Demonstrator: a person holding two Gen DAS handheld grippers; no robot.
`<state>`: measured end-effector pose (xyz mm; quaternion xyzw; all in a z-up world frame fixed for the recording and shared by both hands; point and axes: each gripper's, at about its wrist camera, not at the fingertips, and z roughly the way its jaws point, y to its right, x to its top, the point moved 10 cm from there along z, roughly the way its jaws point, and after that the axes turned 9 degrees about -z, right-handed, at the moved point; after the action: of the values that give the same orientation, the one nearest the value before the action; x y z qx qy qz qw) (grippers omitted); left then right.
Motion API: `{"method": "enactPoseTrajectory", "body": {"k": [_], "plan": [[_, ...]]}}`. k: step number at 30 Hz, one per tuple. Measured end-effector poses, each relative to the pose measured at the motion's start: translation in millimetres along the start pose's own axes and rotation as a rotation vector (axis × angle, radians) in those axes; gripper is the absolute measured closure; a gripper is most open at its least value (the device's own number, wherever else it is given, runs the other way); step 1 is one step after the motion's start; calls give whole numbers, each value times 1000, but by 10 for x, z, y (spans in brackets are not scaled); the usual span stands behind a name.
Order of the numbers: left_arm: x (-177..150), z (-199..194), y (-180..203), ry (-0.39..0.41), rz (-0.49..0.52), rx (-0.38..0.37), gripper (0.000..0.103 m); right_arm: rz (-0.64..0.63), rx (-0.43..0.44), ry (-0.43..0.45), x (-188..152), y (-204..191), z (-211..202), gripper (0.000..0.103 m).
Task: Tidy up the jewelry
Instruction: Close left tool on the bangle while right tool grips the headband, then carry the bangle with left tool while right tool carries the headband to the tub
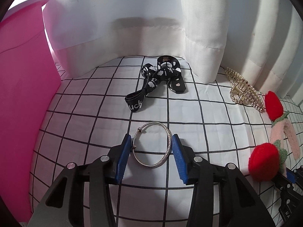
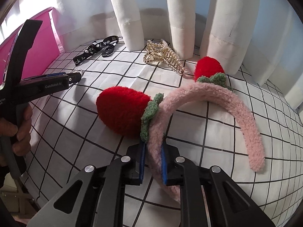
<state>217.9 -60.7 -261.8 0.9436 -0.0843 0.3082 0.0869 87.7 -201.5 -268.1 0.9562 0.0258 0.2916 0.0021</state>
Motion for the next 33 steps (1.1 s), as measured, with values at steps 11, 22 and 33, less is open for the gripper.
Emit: {"method": "enactPoseTrajectory", "body": {"k": [11, 22, 33], "plan": [[-152, -302, 39, -17, -6, -53, 60, 99, 81, 62, 53, -13, -277, 90], [-184, -594, 30, -9, -15, -77, 60, 143, 117, 98, 90, -97, -591, 90], [-187, -1143, 123, 24, -17, -99, 60, 134, 152, 132, 221, -158, -1014, 90]]}}
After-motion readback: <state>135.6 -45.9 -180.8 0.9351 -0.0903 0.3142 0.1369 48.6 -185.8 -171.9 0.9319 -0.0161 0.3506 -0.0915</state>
